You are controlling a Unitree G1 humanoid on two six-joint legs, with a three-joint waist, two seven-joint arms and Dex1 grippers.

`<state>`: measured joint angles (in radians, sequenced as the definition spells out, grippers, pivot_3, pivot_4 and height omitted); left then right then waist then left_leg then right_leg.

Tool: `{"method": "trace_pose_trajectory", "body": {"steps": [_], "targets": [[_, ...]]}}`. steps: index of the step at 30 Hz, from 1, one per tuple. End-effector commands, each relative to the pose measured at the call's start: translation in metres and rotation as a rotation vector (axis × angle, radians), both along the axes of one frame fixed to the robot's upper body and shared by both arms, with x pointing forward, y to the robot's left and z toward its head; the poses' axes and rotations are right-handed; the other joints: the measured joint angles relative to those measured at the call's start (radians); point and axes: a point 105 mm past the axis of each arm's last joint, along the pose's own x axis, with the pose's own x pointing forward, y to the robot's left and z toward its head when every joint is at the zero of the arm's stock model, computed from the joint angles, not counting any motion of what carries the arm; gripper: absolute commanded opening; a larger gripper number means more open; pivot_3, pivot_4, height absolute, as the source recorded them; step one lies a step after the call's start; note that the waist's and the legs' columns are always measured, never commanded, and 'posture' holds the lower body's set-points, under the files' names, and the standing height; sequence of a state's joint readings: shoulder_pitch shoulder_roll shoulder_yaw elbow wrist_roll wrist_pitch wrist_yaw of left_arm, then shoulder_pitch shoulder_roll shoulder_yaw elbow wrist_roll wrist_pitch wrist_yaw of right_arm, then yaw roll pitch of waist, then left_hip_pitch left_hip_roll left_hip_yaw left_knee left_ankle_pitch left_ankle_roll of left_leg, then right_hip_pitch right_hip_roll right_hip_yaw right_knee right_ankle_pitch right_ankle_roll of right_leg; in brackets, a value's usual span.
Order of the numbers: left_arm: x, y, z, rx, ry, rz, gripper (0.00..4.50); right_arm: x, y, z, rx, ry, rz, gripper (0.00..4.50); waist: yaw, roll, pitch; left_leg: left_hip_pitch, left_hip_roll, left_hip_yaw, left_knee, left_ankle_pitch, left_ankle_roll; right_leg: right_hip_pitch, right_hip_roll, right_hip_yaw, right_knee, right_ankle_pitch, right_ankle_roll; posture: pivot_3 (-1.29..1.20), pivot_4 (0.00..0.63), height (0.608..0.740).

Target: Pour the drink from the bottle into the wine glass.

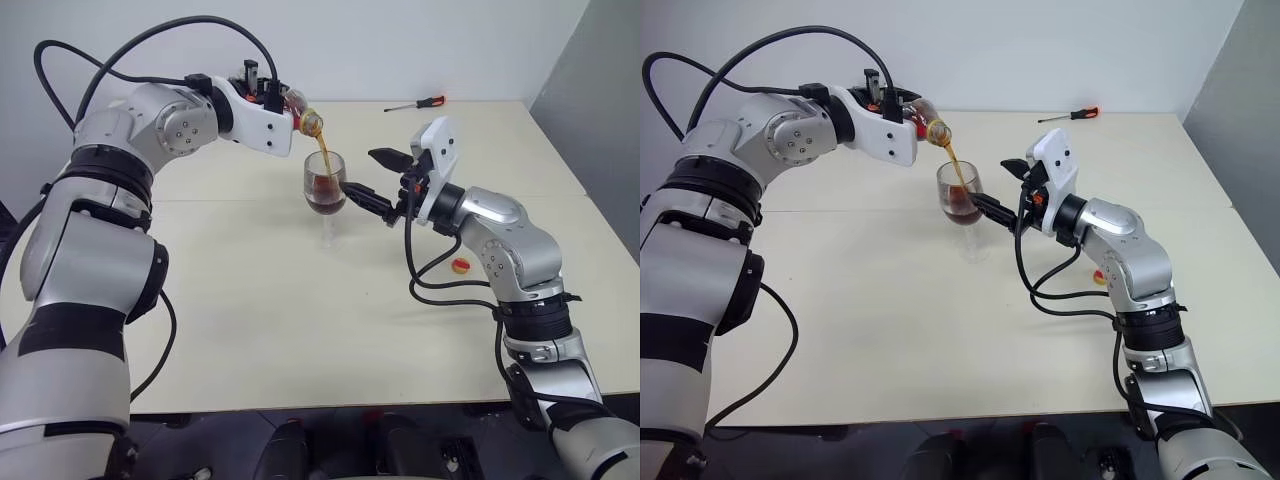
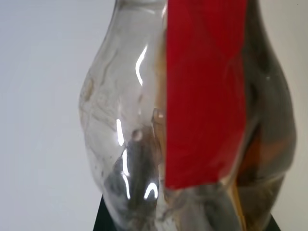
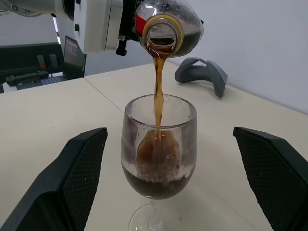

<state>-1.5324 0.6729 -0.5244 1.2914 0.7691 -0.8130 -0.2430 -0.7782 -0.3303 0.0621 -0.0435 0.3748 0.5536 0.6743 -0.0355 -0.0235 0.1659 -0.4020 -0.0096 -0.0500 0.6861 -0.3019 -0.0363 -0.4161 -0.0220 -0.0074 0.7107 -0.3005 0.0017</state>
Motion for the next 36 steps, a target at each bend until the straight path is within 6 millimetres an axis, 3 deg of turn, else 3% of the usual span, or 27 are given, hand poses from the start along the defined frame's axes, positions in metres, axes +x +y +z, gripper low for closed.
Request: {"method": "trace_pose_trajectory", "body": {"steps": [1, 31, 36], "targets": [[-0.0049, 0.0002, 0.0301, -0.014, -0.087, -0.005, 0.86, -0.0048, 0.0016, 0.0203, 0.018, -0.079, 0.013, 4.50, 0.000, 0.000, 0.000, 0.000, 0.000, 0.000, 0.000, 0.000, 0.000, 0.000, 0.000, 0.000, 0.000, 0.000, 0.000, 0.00, 0.150, 0.740], [-0.0044, 0.0008, 0.0357, -0.019, -0.102, 0.007, 0.86, -0.0039, 0.0030, 0.0209, 0.019, -0.080, 0.016, 4.50, 0.000, 0.000, 0.000, -0.004, 0.000, 0.000, 0.008, 0.000, 0.000, -0.002, 0.000, 0.000, 0.002, 0.000, 0.000, 0.00, 0.150, 0.740], [-0.0029, -0.0010, 0.0279, -0.142, -0.007, -0.003, 0.86, -0.0030, 0.0022, 0.0214, 0.020, -0.079, 0.012, 4.50, 0.000, 0.000, 0.000, -0.007, 0.000, 0.000, 0.009, 0.000, 0.000, -0.005, 0.000, -0.001, 0.003, 0.000, 0.000, 0.00, 0.150, 0.740]]}}
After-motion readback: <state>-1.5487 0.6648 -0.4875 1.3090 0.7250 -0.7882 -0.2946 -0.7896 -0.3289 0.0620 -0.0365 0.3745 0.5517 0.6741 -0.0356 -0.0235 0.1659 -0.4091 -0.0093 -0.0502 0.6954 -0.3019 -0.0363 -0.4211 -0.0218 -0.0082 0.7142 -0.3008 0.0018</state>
